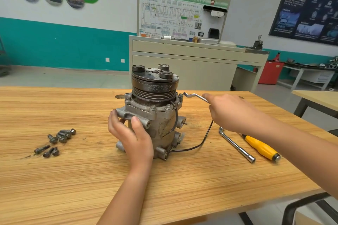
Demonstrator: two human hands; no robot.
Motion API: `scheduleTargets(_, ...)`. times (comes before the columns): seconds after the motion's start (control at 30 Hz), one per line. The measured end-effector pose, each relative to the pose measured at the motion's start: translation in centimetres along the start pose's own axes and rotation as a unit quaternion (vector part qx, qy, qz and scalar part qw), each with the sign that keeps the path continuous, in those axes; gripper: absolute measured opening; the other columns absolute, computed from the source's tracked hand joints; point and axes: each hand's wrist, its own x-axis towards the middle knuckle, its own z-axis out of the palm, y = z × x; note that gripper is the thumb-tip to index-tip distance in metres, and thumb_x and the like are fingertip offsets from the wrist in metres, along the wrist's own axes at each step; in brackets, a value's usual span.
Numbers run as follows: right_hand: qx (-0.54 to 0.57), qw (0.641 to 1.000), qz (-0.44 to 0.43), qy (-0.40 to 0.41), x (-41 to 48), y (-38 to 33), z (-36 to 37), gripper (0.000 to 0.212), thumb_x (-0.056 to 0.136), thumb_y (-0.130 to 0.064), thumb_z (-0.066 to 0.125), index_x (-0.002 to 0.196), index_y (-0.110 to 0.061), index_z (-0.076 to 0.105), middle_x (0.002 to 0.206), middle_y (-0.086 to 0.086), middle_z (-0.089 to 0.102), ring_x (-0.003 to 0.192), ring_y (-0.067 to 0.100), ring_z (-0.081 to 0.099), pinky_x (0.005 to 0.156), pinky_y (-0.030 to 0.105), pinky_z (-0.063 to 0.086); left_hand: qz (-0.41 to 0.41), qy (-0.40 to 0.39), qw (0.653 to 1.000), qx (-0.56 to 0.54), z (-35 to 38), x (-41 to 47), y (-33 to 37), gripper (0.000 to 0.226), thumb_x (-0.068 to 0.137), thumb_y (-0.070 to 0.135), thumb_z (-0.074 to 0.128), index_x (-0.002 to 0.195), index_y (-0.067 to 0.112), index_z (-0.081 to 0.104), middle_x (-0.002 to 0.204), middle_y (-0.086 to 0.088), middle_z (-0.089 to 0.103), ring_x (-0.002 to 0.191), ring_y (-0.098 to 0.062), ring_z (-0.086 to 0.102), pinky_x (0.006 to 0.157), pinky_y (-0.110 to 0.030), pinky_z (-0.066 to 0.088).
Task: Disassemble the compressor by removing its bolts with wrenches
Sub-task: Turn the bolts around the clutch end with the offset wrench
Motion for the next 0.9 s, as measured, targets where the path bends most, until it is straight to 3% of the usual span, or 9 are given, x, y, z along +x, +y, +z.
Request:
scheduleTargets(0.13,-0.011,1.000,-0.005,-0.007,-0.1,-0.6,-0.8,0.040,0.091,-0.004,0.038,0.128,-0.019,0.040,0.064,-0.002,0.044,0.054,0.012,0.040,0.041,0.024,0.026,0.005,0.000,1.000,0.002,0.0,0.0,0.0,0.069,0.086,0.036,0.032,0.144,0.002,0.019,0.147,-0.006,0.015,0.138,-0.018,0.022,0.112,-0.044,0.026)
scheduleTargets(0.23,-0.093,0.995,-0.041,-0.003,-0.1,-1.6,-1.6,0.048,0.086,0.004,0.038,0.130,-0.013,0.035,0.059,-0.002,0.034,0.051,0.015,0.036,0.038,0.025,0.024,0.005,-0.001,1.000,0.006,0.0,-0.1,0.0,0.069,0.086,0.036,0.032,0.144,0.001,0.019,0.148,-0.007,0.014,0.139,-0.020,0.021,0.112,-0.044,0.026)
scheduleTargets(0.43,-0.213,0.974,-0.071,-0.021,-0.5,-3.2,-2.0,0.062,0.086,0.008,0.038,0.142,0.003,0.013,0.057,0.003,0.030,0.044,0.018,0.029,0.035,0.028,0.023,0.007,-0.002,1.000,0.012,0.0,-0.2,0.0,0.069,0.087,0.036,0.031,0.145,0.002,0.017,0.151,-0.007,0.011,0.139,-0.012,0.016,0.114,-0.040,0.023)
scheduleTargets(0.53,-0.220,0.972,-0.080,-0.010,-0.2,-2.9,-2.1,0.049,0.092,-0.006,0.036,0.139,0.003,0.022,0.063,0.002,0.038,0.053,0.022,0.039,0.037,0.025,0.022,0.009,-0.003,1.000,0.006,0.1,-0.2,0.1,0.068,0.087,0.034,0.031,0.145,0.003,0.017,0.152,-0.007,0.010,0.135,-0.005,0.014,0.113,-0.031,0.020)
scheduleTargets(0.63,-0.207,0.973,-0.101,-0.011,0.7,-1.7,-2.6,0.033,0.095,-0.024,0.031,0.119,-0.006,0.042,0.058,-0.002,0.033,0.049,0.017,0.034,0.040,0.024,0.023,0.008,-0.002,1.000,0.007,0.2,-0.2,0.1,0.068,0.087,0.034,0.032,0.145,0.002,0.017,0.150,-0.004,0.011,0.135,-0.005,0.014,0.112,-0.028,0.020)
scheduleTargets(0.73,-0.192,0.973,-0.122,-0.026,2.3,0.4,-1.9,0.029,0.096,-0.018,0.030,0.123,-0.011,0.039,0.058,-0.002,0.036,0.048,0.012,0.032,0.041,0.024,0.023,0.015,0.001,1.000,0.006,0.1,-0.2,-0.1,0.068,0.087,0.033,0.032,0.145,0.001,0.018,0.141,0.004,0.013,0.132,-0.003,0.014,0.113,-0.031,0.020)
scheduleTargets(0.83,-0.189,0.974,-0.127,-0.008,4.3,2.4,-0.4,0.044,0.093,-0.006,0.039,0.135,-0.012,0.027,0.067,-0.001,0.047,0.051,0.012,0.039,0.043,0.024,0.031,0.024,0.007,1.000,0.018,0.2,-0.2,-0.3,0.067,0.087,0.032,0.032,0.145,0.000,0.018,0.146,-0.002,0.015,0.133,-0.005,0.015,0.111,-0.024,0.019)
scheduleTargets(0.9,-0.172,0.972,-0.152,0.039,6.1,3.2,0.8,0.044,0.092,-0.002,0.043,0.133,-0.008,0.029,0.088,0.005,0.057,0.067,0.018,0.050,0.058,0.028,0.045,0.024,0.009,0.999,0.033,0.3,-0.2,-0.5,0.067,0.088,0.033,0.030,0.145,0.001,0.017,0.151,-0.007,0.013,0.131,-0.001,0.014,0.105,-0.014,0.015)
